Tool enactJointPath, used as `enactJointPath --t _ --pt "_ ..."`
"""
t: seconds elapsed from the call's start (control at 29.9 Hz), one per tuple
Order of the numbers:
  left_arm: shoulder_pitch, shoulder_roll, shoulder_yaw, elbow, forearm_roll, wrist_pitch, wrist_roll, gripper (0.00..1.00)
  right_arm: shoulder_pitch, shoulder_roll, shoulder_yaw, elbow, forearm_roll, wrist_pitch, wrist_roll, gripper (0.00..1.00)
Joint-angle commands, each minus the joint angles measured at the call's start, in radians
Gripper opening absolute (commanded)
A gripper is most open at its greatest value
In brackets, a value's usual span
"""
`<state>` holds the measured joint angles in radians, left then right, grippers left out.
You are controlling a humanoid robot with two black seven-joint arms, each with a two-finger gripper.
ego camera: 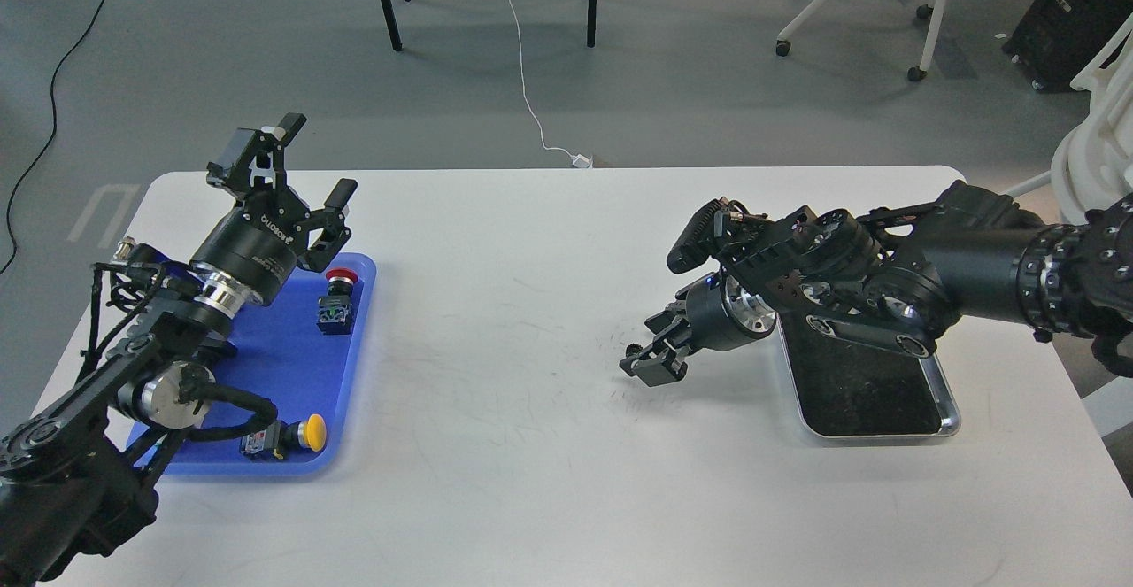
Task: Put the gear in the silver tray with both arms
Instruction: 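Reach the right gripper to the gear on the table and grasp it, then carry the gear into the silver tray and open the right gripper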
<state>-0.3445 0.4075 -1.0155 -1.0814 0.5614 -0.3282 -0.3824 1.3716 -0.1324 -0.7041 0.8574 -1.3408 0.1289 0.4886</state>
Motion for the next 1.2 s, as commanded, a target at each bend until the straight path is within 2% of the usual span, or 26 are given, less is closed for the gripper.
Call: enactJointPath --t 0.0,0.13,0.3,0.37,0.5,0.57,0.74,0.94,1.17 --pt "0.001 -0.001 -0.002 0.0 0.0 0.0 -0.001 0.99 -0.003 0.02 -0.028 -0.024 0.0 -0.014 0.0 0.68" --pt "0.001 -0.003 -0.002 0.0 0.0 0.0 -0.003 0.99 -0.006 0.031 -0.029 -0.029 0.0 -0.015 0.0 0.6" --pt "0.001 -0.003 -0.002 -0.008 0.0 0.0 -0.004 0.99 -0.016 0.04 -0.031 -0.043 0.0 -0.015 0.0 0.58" --pt "0.005 -0.003 -0.003 -0.011 0.0 0.0 -0.006 0.99 -0.017 0.046 -0.032 -0.046 0.0 -0.015 0.0 0.49" --pt "0.01 -0.003 -0.005 -0.012 0.0 0.0 -0.006 0.99 -0.028 0.06 -0.032 -0.058 0.0 -0.015 0.0 0.45" --pt "0.013 -0.003 -0.006 -0.012 0.0 0.0 -0.006 0.99 -0.028 0.063 -0.043 -0.067 0.0 -0.015 0.0 0.36" --pt "0.015 -0.004 -0.006 -0.012 0.0 0.0 -0.006 0.99 -0.029 0.068 -0.051 -0.075 0.0 -0.015 0.0 0.23" --pt "0.015 -0.004 -0.006 -0.012 0.0 0.0 -0.006 0.99 -0.029 0.066 -0.051 -0.074 0.002 -0.015 0.0 0.16" --pt "0.015 -0.004 -0.005 -0.015 0.0 0.001 -0.004 0.99 0.004 0.014 -0.043 -0.04 0.005 -0.017 0.0 0.16"
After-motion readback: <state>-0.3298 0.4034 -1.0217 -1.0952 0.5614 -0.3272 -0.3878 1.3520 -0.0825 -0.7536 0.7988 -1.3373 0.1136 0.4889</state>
